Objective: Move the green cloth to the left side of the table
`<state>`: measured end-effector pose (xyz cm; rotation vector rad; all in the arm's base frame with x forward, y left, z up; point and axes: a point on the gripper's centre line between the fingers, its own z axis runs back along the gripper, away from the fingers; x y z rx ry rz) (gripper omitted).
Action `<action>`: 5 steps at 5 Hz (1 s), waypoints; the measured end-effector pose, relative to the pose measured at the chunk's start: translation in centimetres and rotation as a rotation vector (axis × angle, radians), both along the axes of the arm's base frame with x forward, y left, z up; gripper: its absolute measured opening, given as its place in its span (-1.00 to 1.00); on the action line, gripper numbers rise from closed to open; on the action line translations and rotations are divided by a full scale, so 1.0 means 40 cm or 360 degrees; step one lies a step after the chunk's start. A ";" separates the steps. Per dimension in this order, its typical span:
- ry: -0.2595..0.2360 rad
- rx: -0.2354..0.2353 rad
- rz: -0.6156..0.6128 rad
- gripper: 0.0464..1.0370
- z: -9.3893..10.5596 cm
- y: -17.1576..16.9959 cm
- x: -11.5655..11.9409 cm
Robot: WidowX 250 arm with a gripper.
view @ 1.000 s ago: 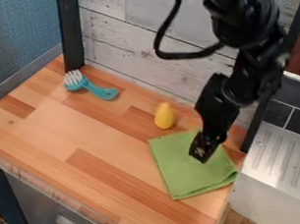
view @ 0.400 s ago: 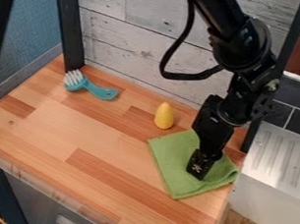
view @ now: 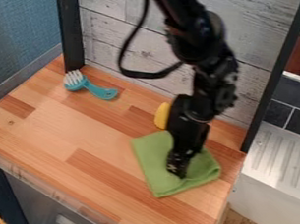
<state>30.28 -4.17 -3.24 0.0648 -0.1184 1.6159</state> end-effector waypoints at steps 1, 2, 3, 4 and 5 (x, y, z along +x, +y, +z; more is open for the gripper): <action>-0.0026 -0.0002 0.0013 0.92 0.001 0.043 -0.035; -0.0055 0.0008 0.0082 0.92 0.000 0.089 -0.065; -0.0074 0.0031 0.0174 0.92 0.000 0.143 -0.101; -0.0088 0.0050 0.0283 0.92 -0.001 0.195 -0.116; -0.0111 0.0070 0.0447 0.92 0.001 0.265 -0.122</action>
